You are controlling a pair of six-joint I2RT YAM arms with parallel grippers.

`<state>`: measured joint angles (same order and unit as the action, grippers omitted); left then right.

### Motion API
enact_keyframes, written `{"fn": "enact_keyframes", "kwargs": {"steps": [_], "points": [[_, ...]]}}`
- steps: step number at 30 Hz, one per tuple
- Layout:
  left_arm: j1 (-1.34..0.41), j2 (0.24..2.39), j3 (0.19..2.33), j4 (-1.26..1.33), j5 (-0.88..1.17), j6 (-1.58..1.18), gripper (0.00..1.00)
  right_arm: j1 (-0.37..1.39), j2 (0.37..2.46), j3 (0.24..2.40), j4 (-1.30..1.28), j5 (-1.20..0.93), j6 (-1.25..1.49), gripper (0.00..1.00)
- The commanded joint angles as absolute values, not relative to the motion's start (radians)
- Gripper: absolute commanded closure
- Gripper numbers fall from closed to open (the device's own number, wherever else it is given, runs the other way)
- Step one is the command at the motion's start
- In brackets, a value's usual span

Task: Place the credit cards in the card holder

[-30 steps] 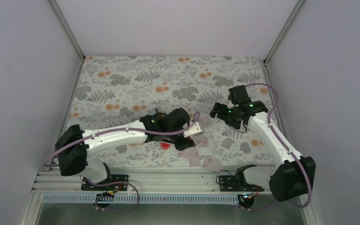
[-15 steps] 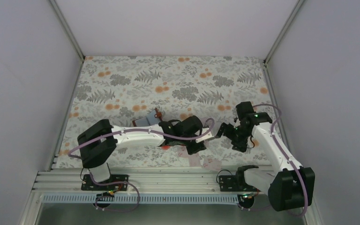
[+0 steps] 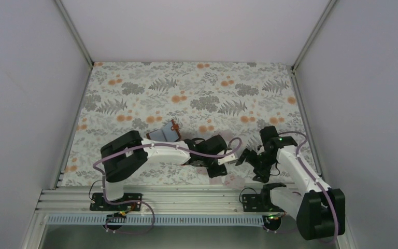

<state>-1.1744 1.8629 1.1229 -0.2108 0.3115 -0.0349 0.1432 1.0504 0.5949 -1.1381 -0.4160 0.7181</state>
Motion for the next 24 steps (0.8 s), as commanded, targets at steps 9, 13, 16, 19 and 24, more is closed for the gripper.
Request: {"fn": "enact_keyframes", "kwargs": {"steps": [9, 13, 16, 19, 24], "points": [[-1.175, 1.898, 1.119, -0.139, 0.324, -0.041, 0.79, 0.157, 0.909, 0.398, -1.071, -0.569, 0.804, 0.01], [-1.175, 1.893, 1.095, -0.121, 0.331, -0.042, 0.81, 0.159, 0.893, 0.366, -1.044, -0.574, 0.827, 0.01], [-1.175, 1.894, 1.088, -0.11, 0.34, -0.044, 0.81, 0.16, 0.903, 0.346, -1.021, -0.564, 0.835, 0.01], [-1.176, 1.906, 1.09, -0.109, 0.339, -0.05, 0.82, 0.16, 0.913, 0.337, -0.996, -0.545, 0.848, 0.01], [-1.183, 1.914, 1.072, -0.093, 0.329, -0.057, 0.83, 0.16, 0.931, 0.294, -0.932, -0.559, 0.86, 0.01]]}}
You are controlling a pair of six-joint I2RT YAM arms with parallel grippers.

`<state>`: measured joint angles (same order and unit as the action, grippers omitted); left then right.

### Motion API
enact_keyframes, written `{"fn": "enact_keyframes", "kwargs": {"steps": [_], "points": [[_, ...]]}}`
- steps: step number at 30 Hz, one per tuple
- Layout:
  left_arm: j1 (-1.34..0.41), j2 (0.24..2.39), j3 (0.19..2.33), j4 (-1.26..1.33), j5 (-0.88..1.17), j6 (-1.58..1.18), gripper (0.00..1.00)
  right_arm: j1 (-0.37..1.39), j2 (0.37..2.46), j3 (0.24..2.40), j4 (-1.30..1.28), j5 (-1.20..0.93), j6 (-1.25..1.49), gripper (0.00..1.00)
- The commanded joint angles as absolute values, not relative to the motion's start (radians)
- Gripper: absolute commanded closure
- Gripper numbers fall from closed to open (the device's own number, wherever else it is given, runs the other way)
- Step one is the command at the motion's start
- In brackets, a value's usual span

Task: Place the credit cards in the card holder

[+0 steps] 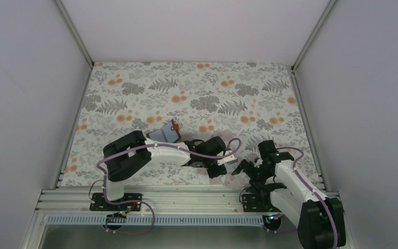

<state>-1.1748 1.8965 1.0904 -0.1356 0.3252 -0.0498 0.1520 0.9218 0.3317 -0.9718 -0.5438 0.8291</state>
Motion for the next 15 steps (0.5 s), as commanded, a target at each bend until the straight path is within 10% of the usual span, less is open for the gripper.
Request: {"fn": "enact_keyframes", "kwargs": {"steps": [1, 15], "points": [[-1.184, 1.915, 1.069, -0.093, 0.326, -0.056, 0.83, 0.161, 0.932, 0.287, -0.911, -0.57, 0.861, 0.01], [-1.209, 1.954, 1.055, -0.084, 0.331, -0.048, 0.83, 0.161, 0.95, 0.234, -0.816, -0.617, 0.844, 0.22]]}}
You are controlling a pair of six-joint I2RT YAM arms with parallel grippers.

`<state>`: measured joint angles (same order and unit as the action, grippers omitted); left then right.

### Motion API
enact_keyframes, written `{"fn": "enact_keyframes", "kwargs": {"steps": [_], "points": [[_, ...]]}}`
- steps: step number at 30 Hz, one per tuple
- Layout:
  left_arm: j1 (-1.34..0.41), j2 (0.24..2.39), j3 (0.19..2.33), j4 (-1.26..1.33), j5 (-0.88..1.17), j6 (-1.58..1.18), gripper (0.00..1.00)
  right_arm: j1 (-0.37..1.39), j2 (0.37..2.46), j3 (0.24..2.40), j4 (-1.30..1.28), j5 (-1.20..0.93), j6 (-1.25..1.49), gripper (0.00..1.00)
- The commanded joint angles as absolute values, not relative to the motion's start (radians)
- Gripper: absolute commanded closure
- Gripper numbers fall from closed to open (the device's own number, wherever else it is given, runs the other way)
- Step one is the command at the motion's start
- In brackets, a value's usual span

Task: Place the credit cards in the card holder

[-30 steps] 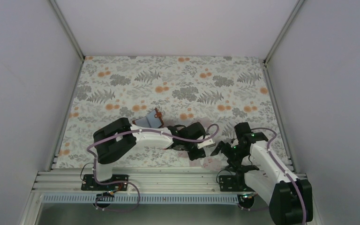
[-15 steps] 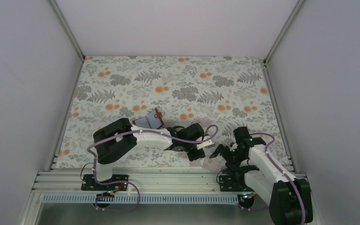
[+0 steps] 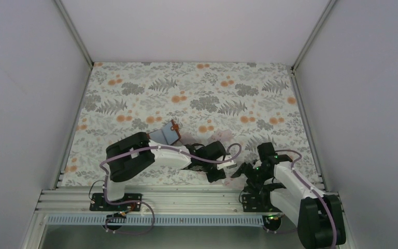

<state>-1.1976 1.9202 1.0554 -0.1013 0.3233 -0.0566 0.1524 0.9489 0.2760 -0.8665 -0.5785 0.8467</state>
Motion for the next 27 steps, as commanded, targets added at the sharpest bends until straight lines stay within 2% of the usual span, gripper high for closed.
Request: {"fn": "enact_keyframes", "kwargs": {"steps": [1, 7, 12, 22, 27], "points": [[-1.209, 1.958, 1.055, -0.084, 0.333, -0.048, 0.83, 0.161, 0.947, 0.233, -0.816, -0.621, 0.842, 0.23], [-1.215, 1.972, 1.051, -0.08, 0.343, -0.05, 0.83, 0.162, 0.925, 0.241, -0.84, -0.637, 0.822, 0.26], [-1.215, 1.982, 1.052, -0.076, 0.349, -0.058, 0.83, 0.161, 0.911, 0.265, -0.872, -0.65, 0.805, 0.33], [-1.215, 1.985, 1.045, -0.064, 0.352, -0.079, 0.83, 0.161, 0.897, 0.316, -0.923, -0.691, 0.767, 0.41], [-1.215, 1.984, 1.045, -0.062, 0.352, -0.086, 0.83, 0.16, 0.894, 0.351, -0.963, -0.685, 0.744, 0.42]]}}
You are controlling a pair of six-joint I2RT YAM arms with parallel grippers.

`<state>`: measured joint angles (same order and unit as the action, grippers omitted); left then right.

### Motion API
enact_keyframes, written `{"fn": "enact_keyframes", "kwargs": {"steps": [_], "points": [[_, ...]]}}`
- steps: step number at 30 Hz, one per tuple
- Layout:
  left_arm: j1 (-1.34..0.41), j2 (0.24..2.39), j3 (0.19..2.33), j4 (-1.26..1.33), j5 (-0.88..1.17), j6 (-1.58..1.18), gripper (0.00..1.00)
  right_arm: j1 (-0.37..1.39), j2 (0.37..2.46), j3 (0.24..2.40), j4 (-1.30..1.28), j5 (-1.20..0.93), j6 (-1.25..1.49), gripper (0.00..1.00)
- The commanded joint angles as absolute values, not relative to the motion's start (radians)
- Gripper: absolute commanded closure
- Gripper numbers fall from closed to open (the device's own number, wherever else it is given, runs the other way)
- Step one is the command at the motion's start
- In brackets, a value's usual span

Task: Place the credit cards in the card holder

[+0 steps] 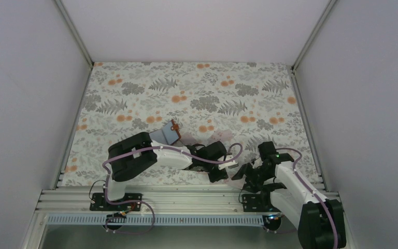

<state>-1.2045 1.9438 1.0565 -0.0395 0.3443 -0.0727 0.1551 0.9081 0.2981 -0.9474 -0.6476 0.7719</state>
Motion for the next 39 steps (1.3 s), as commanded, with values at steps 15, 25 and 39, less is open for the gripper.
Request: {"fn": "enact_keyframes", "kwargs": {"steps": [15, 25, 39], "points": [[-1.215, 1.976, 1.064, -0.074, 0.349, -0.096, 0.83, 0.161, 0.888, 0.441, -1.028, -0.693, 0.694, 0.63], [-1.21, 1.961, 1.077, -0.088, 0.34, -0.106, 0.84, 0.161, 0.901, 0.45, -1.04, -0.688, 0.662, 0.88], [-1.103, 1.662, 1.122, -0.264, 0.237, -0.106, 0.72, 0.161, 0.94, 0.685, -1.061, -0.624, 0.587, 0.96]]}}
